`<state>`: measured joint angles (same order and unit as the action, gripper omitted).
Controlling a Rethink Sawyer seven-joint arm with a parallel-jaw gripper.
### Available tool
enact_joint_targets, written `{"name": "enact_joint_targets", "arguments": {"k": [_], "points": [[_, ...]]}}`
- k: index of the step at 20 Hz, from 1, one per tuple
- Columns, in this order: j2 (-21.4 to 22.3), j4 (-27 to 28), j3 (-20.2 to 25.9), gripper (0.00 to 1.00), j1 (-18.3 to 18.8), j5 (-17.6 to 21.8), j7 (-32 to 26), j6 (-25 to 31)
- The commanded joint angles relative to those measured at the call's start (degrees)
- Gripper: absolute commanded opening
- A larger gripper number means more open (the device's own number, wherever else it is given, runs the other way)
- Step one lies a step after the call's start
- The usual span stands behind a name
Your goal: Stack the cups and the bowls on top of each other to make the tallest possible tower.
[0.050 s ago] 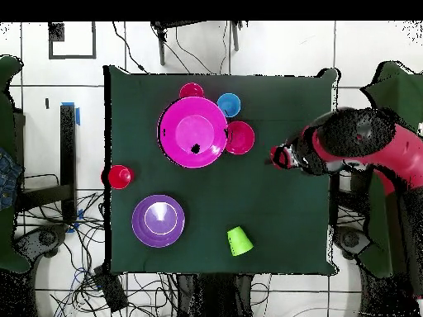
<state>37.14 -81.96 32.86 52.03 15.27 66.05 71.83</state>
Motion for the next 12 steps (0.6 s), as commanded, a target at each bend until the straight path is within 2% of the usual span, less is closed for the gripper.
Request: {"name": "enact_joint_targets", "arguments": {"k": [1, 2, 7, 9, 12], "points": [[-2.18, -4.53, 2.6, 1.0, 0.75, 10.24, -18.99, -1.63], [-2.91, -3.88, 3.09, 1.0, 0.98, 10.53, -18.65, -2.56], [-9.41, -0.94, 4.08, 1.0, 1.42, 12.31, -12.35, -14.59], [-11.83, 1.79, 3.24, 1.0, 0.18, 13.18, -8.97, -17.24], [-13.97, 5.27, 2.34, 1.0, -1.4, 13.13, -6.37, -17.68]]}}
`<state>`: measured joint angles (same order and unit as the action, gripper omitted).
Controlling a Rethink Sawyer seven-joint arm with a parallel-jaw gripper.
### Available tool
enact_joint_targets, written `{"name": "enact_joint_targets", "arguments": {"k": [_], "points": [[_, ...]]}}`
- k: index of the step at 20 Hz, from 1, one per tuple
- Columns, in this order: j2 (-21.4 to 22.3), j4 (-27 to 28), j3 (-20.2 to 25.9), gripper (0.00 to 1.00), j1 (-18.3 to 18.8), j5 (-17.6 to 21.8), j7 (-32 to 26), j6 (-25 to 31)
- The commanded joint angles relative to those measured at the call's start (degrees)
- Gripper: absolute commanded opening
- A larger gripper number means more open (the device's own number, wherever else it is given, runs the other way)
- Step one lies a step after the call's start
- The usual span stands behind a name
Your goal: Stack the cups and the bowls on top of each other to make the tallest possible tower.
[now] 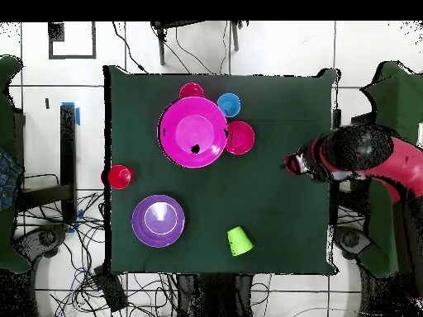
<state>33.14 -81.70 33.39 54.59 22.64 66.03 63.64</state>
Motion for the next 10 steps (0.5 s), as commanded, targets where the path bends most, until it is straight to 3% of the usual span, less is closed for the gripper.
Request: {"name": "enact_joint_targets", "arguments": {"k": [1, 5, 10], "points": [[-10.82, 6.57, 1.28, 1.0, -4.56, 5.97, -5.8, -9.25], [-14.04, 12.55, -0.74, 1.0, -7.43, 7.35, -3.54, -9.19], [-16.64, 20.35, -1.59, 1.0, -11.17, 6.31, -2.4, -3.55]]}}
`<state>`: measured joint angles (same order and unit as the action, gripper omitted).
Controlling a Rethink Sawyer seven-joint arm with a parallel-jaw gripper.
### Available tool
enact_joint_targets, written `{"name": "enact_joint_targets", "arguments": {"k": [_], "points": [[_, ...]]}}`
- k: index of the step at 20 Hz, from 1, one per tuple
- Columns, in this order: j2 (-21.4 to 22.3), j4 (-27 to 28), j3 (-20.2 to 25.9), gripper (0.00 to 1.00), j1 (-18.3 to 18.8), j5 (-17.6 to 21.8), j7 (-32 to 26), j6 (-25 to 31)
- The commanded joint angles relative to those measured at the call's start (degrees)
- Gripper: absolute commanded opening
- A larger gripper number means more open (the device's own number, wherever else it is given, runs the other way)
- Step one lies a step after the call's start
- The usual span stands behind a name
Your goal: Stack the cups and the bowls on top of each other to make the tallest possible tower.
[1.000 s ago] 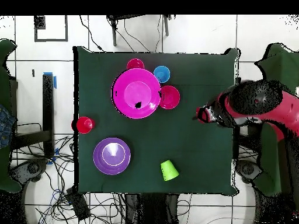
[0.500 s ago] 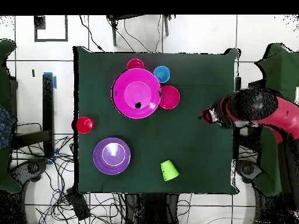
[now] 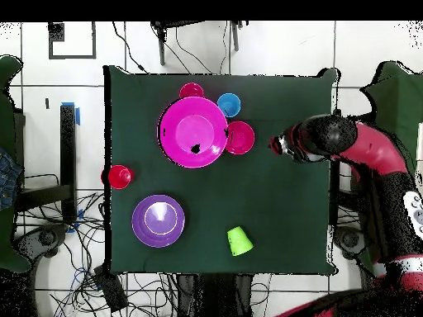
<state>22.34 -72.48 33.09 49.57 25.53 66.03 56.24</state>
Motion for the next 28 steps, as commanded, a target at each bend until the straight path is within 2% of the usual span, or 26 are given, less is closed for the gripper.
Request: {"name": "enact_joint_targets", "arguments": {"k": [1, 11, 18, 20, 25, 28], "points": [[-5.95, 12.19, -1.44, 1.0, -6.47, 3.16, -2.71, 5.49], [-6.91, 18.21, -2.81, 1.0, -7.63, 4.57, -7.83, 11.69], [-6.87, 17.91, -2.92, 1.0, -7.77, 4.55, -6.99, 11.21], [-6.69, 17.24, -2.78, 1.0, -7.71, 3.86, -6.39, 10.92], [-6.65, 14.3, 0.37, 1.0, -6.85, -1.56, -2.19, 7.62], [-6.8, 13.86, 0.77, 1.0, -6.89, -3.02, -1.51, 6.93]]}}
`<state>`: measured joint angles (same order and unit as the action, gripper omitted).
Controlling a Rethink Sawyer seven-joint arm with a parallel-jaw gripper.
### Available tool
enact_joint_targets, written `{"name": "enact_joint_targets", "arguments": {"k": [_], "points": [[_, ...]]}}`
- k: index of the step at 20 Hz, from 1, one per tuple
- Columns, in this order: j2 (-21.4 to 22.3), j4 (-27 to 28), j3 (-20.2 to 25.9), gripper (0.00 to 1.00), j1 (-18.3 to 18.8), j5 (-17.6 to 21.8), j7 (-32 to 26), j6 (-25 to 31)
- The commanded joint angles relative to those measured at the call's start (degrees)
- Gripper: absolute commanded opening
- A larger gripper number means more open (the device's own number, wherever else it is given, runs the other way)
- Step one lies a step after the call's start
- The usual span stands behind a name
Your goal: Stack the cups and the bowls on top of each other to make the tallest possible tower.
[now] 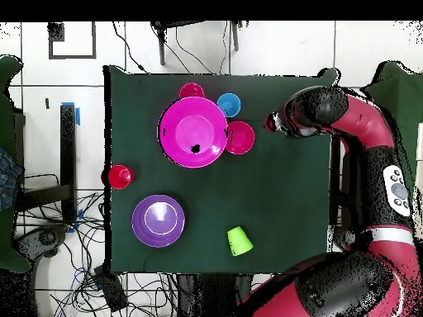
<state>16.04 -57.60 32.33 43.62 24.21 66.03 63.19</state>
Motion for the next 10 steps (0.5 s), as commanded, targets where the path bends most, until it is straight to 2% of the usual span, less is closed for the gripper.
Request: {"name": "enact_joint_targets", "arguments": {"k": [1, 10], "points": [[-0.47, -1.55, 1.69, 1.0, -0.87, -2.34, -1.29, -0.46], [-0.44, -2.96, 0.96, 1.0, -1.41, -4.97, -0.32, -1.43]]}}
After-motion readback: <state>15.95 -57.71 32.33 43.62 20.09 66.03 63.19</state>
